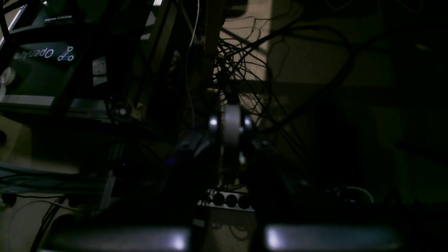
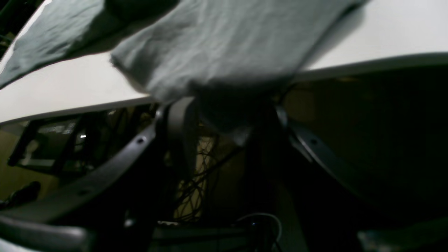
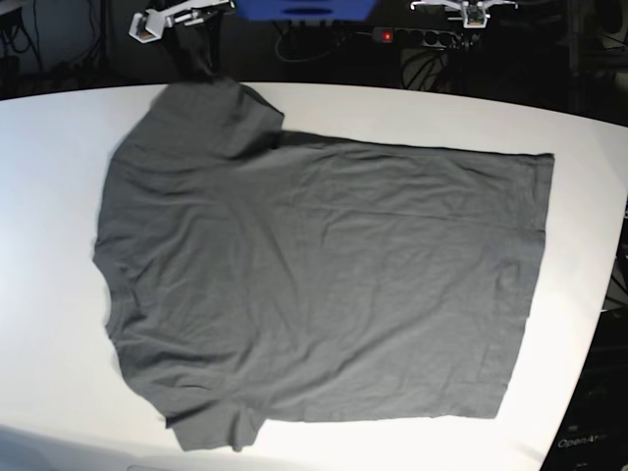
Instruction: Fold the T-shirt properly
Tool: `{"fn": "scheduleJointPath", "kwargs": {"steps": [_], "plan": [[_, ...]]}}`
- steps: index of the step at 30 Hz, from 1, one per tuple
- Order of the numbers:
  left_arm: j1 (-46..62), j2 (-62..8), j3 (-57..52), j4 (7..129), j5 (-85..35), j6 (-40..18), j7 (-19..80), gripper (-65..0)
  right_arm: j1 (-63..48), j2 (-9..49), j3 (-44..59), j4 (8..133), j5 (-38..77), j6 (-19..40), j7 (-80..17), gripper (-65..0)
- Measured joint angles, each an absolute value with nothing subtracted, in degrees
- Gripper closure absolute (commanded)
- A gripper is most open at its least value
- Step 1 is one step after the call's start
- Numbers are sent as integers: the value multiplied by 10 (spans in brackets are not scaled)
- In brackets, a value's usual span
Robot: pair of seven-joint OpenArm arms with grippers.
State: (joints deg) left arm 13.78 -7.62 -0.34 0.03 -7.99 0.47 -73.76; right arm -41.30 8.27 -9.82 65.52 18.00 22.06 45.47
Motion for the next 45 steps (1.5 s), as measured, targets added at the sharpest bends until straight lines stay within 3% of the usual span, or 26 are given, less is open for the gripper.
{"fn": "scheduleJointPath", "kwargs": {"steps": [37,43,45], "plan": [[136,-76,-3,0,-80,5,-738,-7,-408,85,-71,651,182,221,450,-289],[137,-76,-3,0,-80,5,-738,-7,-400,85,-72,649,179,221,446,-270],[137,-76,-3,0,-80,5,-738,-7,-400,85,-72,649,178,221,446,-206]]}}
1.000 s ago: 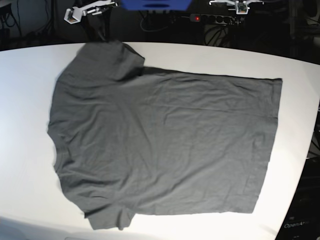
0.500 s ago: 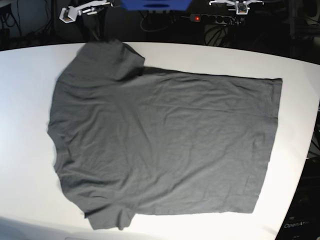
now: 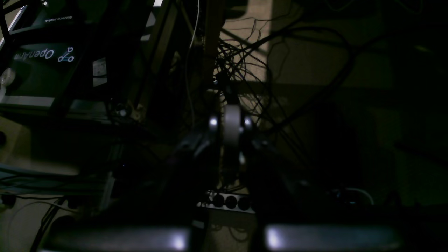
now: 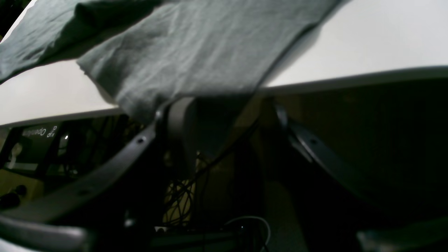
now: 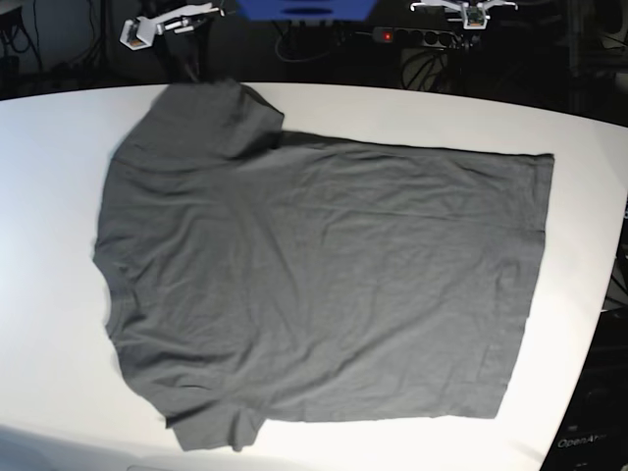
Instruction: Fold the T-shirt properly
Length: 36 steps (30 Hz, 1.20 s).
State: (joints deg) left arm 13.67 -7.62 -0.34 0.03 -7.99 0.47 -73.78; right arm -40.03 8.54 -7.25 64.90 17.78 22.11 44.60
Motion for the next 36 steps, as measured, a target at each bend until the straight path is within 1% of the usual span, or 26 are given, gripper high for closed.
{"fn": "scheduleJointPath", "kwargs": {"steps": [2,4,5,7,19,29,36], "plan": [[137,-76,-3,0,-80,5,-738,-7,-400,85,-72,649,175,222,446,-125],[138,-76,-3,0,-80,5,-738,-7,-401,85,-72,649,175,223,446,-30],[138,-76,-3,0,-80,5,-738,-7,-401,85,-72,649,175,223,446,0],[138,-76,-3,0,-80,5,-738,-7,-401,85,-72,649,174,223,446,-9],[142,-73,-3,1,-80,4,-740,-7,-402,85,-71,649,175,223,446,-9],[183,-73,-3,1,-80,4,-742,-7,-402,85,-71,649,176,223,446,-9],[215,-52,-4,1,-74,-1,-740,-7,-402,85,-70,649,176,223,446,-9]]}}
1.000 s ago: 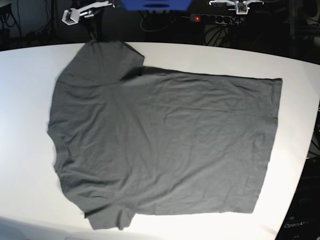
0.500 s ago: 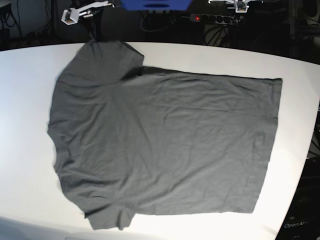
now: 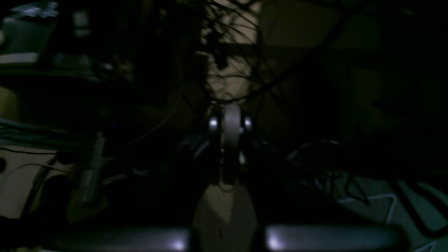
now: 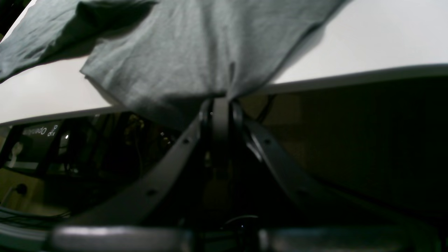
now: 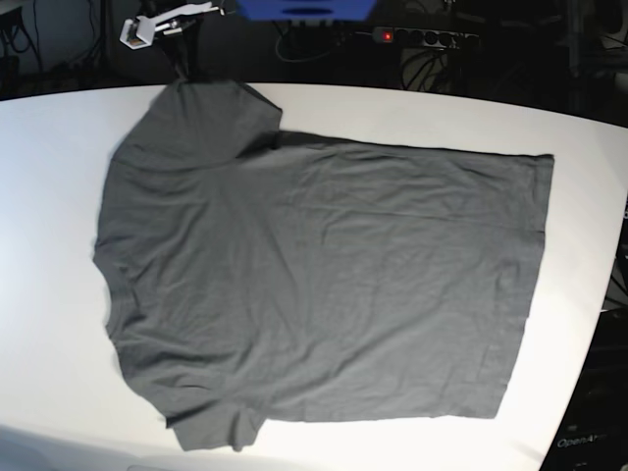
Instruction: Fold the T-shirt properly
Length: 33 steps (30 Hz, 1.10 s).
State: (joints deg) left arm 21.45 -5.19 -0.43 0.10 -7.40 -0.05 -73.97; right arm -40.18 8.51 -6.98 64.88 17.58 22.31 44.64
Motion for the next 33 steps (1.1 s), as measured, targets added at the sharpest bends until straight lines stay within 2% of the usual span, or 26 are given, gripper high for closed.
{"fn": "scheduleJointPath", "kwargs": {"steps": [7,11,16,25,28,33], "plan": [[286,-56,-4,17,-80,1,-740,-7,-402,85,-70,649,175,223,446,-9],[382,-56,-4,162,-81,3,-736,-16,-402,85,-69,649,175,223,446,-9],[482,-57,-4,419,-101,4,-728,-22,-400,85,-68,649,180,223,424,-9],[592,-113,-6,739,-206,9,-517,-22,-400,86,-69,649,180,223,424,-9],[604,-147,-3,848,-243,8,-404,-22,-399,86,-69,649,180,223,421,-9],[584,-197,-72,967,-320,6,-224,-22,-399,96,-69,650,175,223,420,-9]]}}
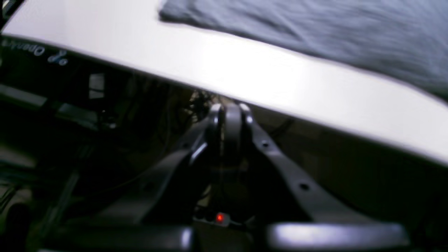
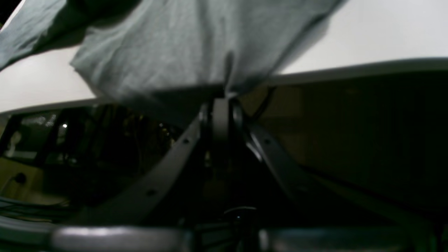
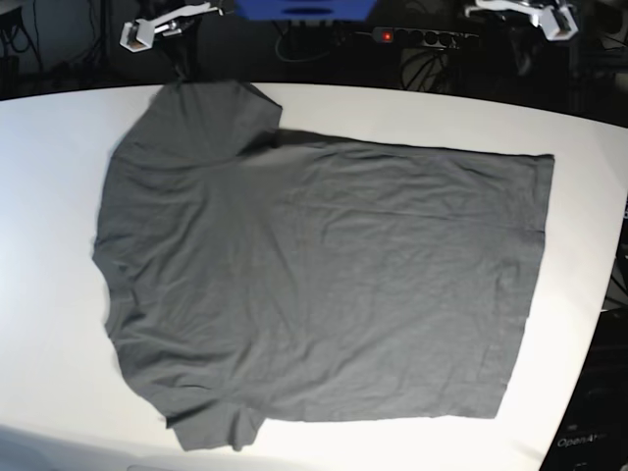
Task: Fold the T-shirt properly
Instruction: 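Reach the left gripper to the grey shirt's hem corner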
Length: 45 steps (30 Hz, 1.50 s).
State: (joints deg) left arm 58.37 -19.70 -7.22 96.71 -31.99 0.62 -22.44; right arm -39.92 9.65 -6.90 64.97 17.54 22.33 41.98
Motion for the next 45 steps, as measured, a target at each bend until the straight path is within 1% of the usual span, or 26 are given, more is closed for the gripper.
{"fn": "scheduleJointPath", "kwargs": {"steps": [1,4,6,9,10,11,14,16,20,23,26,29,31,32,33,36,37,39,41,45], "plan": [[574,-199,-90,983,-338,14,-180,-22,-399,99,-69,650,176,223,420,-9],[552,-199,-164,1040,-370,-1,-64,-22,-399,98,-69,650,175,223,420,-9],[539,-199,-216,1066,-376,5,5,-22,-399,100,-69,650,175,223,419,-9],[503,-200,-249,1074,-376,8,91,-22,-399,106,-68,650,176,223,420,-9],[482,-200,-255,1073,-377,1,126,-22,-399,106,-68,650,176,223,420,-9],[463,-203,-259,1073,-376,-16,154,-22,-399,106,-68,650,176,223,420,-9],[406,-211,-287,1065,-380,-99,235,-20,-400,105,-68,650,175,223,420,-9],[375,-208,-318,1045,-375,-138,300,-20,-399,105,-68,650,175,223,420,-9],[323,-209,-378,1007,-372,-198,367,-20,-399,105,-68,650,176,223,420,-9],[292,-208,-393,969,-369,-224,402,-22,-399,105,-68,650,175,223,420,-9],[290,-209,-395,949,-364,-234,403,-22,-399,105,-68,650,176,223,420,-9],[271,-205,-396,941,-319,-231,414,-32,-399,106,-68,650,176,223,420,-9],[259,-203,-396,941,-306,-234,410,-73,-399,106,-68,650,176,223,420,-9],[255,-198,-397,941,-301,-234,405,-109,-399,106,-68,650,175,223,420,-9],[254,-192,-398,942,-291,-234,401,-157,-399,106,-68,650,176,223,420,-9],[256,-187,-398,942,-285,-236,412,-330,-399,106,-68,650,176,223,420,-9],[256,-187,-398,942,-284,-236,410,-373,-399,106,-68,650,176,223,420,-9],[256,-187,-398,942,-285,-236,409,-433,-399,110,-68,650,175,223,419,-9],[256,-187,-398,942,-285,-236,409,-464,-399,115,-69,650,175,223,420,-9],[244,-186,-397,941,-284,-236,409,-464,-399,116,-69,650,175,223,420,-9]]}}
